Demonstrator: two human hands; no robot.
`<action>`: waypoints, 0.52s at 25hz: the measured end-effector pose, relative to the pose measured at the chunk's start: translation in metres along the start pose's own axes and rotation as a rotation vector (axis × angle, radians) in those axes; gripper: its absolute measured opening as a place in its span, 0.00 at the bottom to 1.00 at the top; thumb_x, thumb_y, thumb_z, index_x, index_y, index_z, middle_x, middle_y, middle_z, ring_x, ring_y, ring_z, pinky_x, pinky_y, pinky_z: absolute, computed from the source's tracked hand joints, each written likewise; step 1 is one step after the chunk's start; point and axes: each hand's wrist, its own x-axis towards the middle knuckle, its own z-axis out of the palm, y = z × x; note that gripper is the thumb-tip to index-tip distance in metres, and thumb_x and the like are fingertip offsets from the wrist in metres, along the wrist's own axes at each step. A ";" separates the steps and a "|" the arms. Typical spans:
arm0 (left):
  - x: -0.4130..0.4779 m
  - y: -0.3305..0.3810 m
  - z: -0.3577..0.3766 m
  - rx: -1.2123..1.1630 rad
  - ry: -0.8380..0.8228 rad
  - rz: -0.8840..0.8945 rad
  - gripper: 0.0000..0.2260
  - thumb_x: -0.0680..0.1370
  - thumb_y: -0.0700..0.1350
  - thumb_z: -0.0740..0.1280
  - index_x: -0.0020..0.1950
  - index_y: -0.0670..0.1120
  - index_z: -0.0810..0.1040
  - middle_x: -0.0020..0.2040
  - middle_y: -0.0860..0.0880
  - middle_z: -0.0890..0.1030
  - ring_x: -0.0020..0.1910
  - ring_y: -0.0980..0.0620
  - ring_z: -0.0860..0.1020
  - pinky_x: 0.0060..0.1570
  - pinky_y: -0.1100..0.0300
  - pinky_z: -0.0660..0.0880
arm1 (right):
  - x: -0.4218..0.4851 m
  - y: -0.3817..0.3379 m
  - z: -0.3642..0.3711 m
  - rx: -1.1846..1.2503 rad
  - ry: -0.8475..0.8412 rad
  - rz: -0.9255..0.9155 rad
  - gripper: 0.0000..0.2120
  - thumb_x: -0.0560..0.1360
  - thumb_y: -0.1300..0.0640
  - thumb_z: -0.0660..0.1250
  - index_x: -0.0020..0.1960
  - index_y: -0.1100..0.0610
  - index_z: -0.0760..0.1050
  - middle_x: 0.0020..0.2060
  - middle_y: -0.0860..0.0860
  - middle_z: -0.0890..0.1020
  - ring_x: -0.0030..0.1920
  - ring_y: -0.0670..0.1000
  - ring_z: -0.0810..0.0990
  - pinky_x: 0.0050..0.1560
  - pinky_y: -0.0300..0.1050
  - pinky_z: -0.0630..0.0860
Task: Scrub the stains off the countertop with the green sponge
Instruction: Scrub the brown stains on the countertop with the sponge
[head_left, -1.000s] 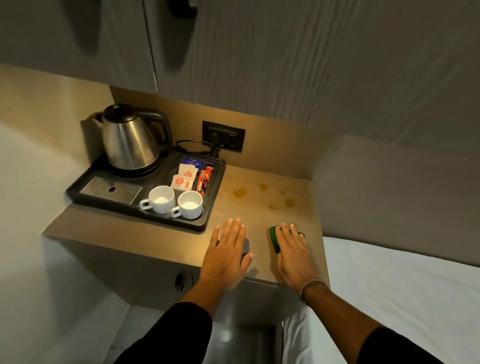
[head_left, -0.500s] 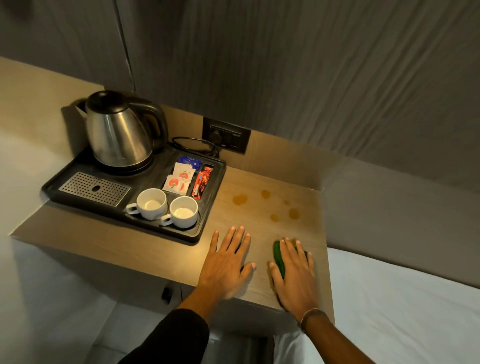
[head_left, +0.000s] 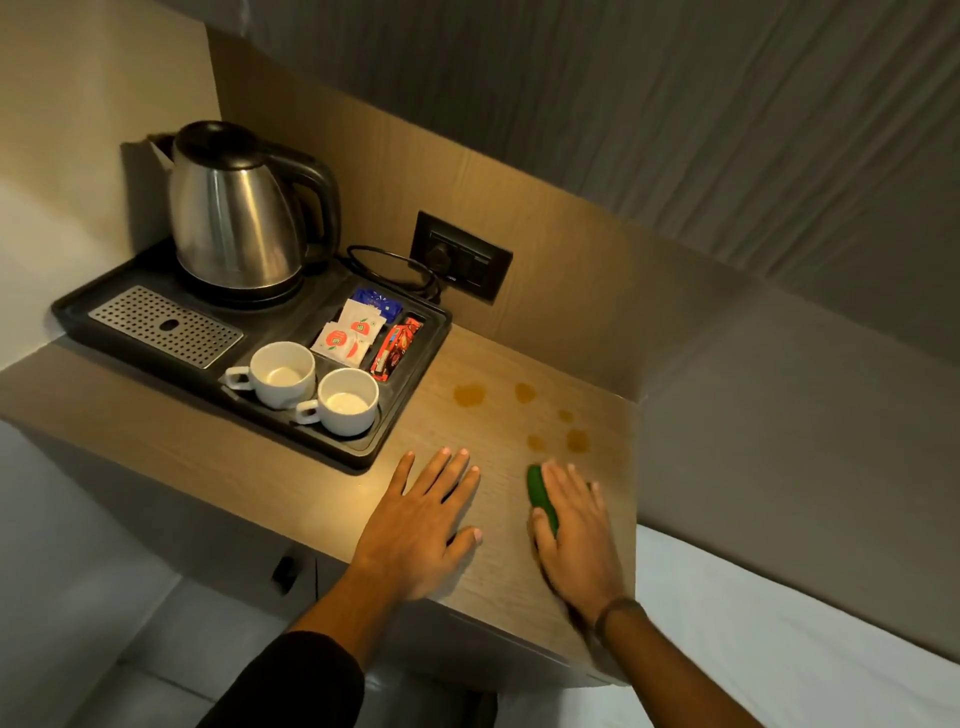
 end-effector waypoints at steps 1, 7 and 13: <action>0.000 -0.001 0.000 -0.005 0.002 -0.003 0.33 0.85 0.67 0.47 0.86 0.52 0.47 0.88 0.49 0.46 0.85 0.47 0.41 0.82 0.36 0.42 | -0.020 0.003 0.004 -0.002 -0.032 -0.061 0.28 0.85 0.45 0.55 0.83 0.42 0.52 0.82 0.40 0.56 0.83 0.44 0.50 0.82 0.53 0.46; 0.001 -0.002 0.004 -0.021 0.025 0.004 0.33 0.84 0.67 0.46 0.86 0.52 0.47 0.88 0.49 0.45 0.85 0.48 0.40 0.80 0.40 0.35 | 0.038 0.052 -0.020 0.064 0.067 0.141 0.26 0.85 0.52 0.59 0.82 0.52 0.61 0.80 0.51 0.66 0.82 0.54 0.59 0.82 0.61 0.53; -0.001 -0.001 0.005 -0.043 0.052 -0.004 0.33 0.84 0.67 0.47 0.86 0.52 0.48 0.88 0.50 0.47 0.85 0.49 0.41 0.80 0.41 0.34 | 0.044 0.054 -0.015 0.034 -0.023 -0.078 0.28 0.83 0.47 0.57 0.82 0.50 0.60 0.80 0.46 0.63 0.81 0.46 0.55 0.82 0.57 0.50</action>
